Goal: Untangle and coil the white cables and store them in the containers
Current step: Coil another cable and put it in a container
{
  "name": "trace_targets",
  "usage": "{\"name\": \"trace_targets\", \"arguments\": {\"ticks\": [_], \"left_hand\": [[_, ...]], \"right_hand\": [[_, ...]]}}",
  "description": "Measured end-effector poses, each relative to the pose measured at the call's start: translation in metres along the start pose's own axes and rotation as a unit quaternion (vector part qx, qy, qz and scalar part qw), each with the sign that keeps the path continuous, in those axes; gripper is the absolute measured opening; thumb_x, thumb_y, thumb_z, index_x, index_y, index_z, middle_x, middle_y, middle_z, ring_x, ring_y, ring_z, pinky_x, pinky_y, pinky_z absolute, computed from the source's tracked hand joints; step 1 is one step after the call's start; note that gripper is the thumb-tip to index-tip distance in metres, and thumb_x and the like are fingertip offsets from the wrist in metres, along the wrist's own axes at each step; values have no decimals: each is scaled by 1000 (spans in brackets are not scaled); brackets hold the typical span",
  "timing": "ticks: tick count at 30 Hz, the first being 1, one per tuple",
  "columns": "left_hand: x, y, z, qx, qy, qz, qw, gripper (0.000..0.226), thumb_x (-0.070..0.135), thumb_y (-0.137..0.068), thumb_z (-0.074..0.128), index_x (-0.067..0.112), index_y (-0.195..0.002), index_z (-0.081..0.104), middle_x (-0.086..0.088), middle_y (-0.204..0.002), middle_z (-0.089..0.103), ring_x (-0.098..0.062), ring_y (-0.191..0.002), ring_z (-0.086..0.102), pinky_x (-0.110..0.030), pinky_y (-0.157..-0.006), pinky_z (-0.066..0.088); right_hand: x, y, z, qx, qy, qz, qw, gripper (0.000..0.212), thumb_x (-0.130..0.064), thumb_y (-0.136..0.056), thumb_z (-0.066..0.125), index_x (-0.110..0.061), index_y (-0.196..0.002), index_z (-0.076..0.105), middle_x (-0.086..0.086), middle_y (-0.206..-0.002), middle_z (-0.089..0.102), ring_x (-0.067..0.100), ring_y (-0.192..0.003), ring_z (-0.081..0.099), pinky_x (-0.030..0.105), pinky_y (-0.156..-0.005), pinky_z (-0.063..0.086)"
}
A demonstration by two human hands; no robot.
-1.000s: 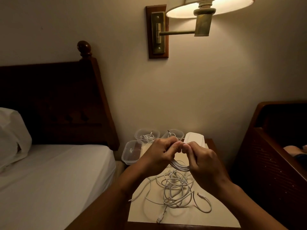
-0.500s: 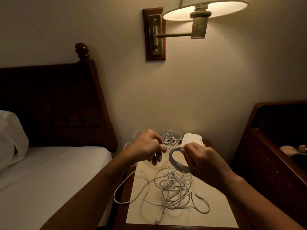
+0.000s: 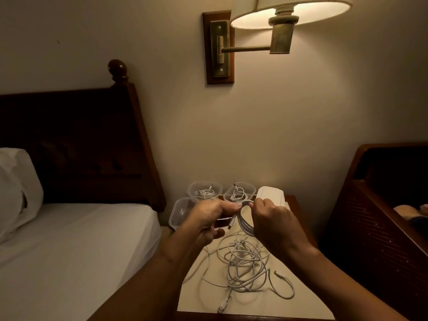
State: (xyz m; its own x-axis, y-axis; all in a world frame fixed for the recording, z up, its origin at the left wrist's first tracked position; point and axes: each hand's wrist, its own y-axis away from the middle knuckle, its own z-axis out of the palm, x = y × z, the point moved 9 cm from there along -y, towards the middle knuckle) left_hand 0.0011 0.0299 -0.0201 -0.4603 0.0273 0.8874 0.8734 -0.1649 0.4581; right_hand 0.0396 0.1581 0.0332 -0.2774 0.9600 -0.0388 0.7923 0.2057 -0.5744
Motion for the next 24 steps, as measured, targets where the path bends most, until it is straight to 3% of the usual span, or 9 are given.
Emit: {"name": "trace_targets", "arguments": {"ticks": [4, 7, 8, 10, 13, 17, 20, 24], "left_hand": [[1, 7, 2, 69, 76, 70, 992, 6, 15, -78, 85, 13, -80, 81, 2, -72, 76, -14, -69, 61, -30, -64, 39], [5, 12, 3, 97, 95, 153, 979, 9, 8, -79, 83, 4, -86, 80, 2, -69, 76, -5, -59, 67, -18, -55, 51], [6, 15, 4, 103, 96, 183, 973, 11, 6, -80, 83, 2, -89, 80, 1, -72, 77, -2, -64, 70, -15, -61, 55], [8, 20, 4, 127, 78, 241, 959, 11, 9, -79, 84, 5, -89, 80, -2, -81, 79, -6, -80, 75, -25, -78, 61], [6, 25, 4, 155, 61, 292, 942, 15, 19, -75, 88, 11, -84, 80, -3, -87, 78, -15, -91, 75, -35, -81, 61], [5, 23, 1, 157, 18, 308, 938, 40, 31, -74, 90, 12, -96, 62, -7, -76, 60, -19, -69, 59, -36, -66, 59], [3, 14, 7, 91, -50, 254, 961, 44, 35, -83, 82, 17, -110, 53, -7, -88, 62, -16, -70, 61, -30, -64, 56], [11, 13, 22, -25, -165, 235, 958, 21, 32, -94, 71, 11, -98, 69, -11, -77, 71, -19, -60, 66, -22, -48, 49]], "right_hand": [[4, 0, 12, -13, -106, 32, 994, 12, -16, -98, 60, -10, -88, 61, 6, -71, 64, 17, -51, 59, 22, -43, 43], [13, 1, 12, -3, -213, 85, 973, 15, -17, -101, 55, -15, -87, 61, -4, -69, 57, 8, -51, 51, 16, -46, 38], [13, 2, 11, 5, -235, 93, 967, 16, -15, -101, 56, -16, -86, 61, -7, -67, 55, 7, -51, 52, 15, -47, 39], [13, 2, 6, 13, -275, 105, 956, 18, -11, -100, 57, -21, -84, 60, -13, -66, 53, 7, -57, 58, 12, -51, 41], [15, 1, 0, 21, -335, 136, 932, 23, -9, -100, 57, -24, -83, 61, -17, -66, 56, 2, -66, 63, 11, -50, 42], [16, 3, -11, 16, -373, 149, 916, 23, -9, -101, 55, -21, -85, 66, -17, -65, 56, -6, -67, 61, 8, -50, 40], [16, 8, -17, 22, -389, 137, 911, 20, -8, -101, 55, -13, -93, 72, -17, -65, 57, -4, -66, 60, 7, -50, 39], [14, 16, -16, 39, -379, 112, 918, 18, -5, -100, 56, -7, -101, 74, -17, -66, 56, -1, -62, 59, 7, -47, 36]]}}
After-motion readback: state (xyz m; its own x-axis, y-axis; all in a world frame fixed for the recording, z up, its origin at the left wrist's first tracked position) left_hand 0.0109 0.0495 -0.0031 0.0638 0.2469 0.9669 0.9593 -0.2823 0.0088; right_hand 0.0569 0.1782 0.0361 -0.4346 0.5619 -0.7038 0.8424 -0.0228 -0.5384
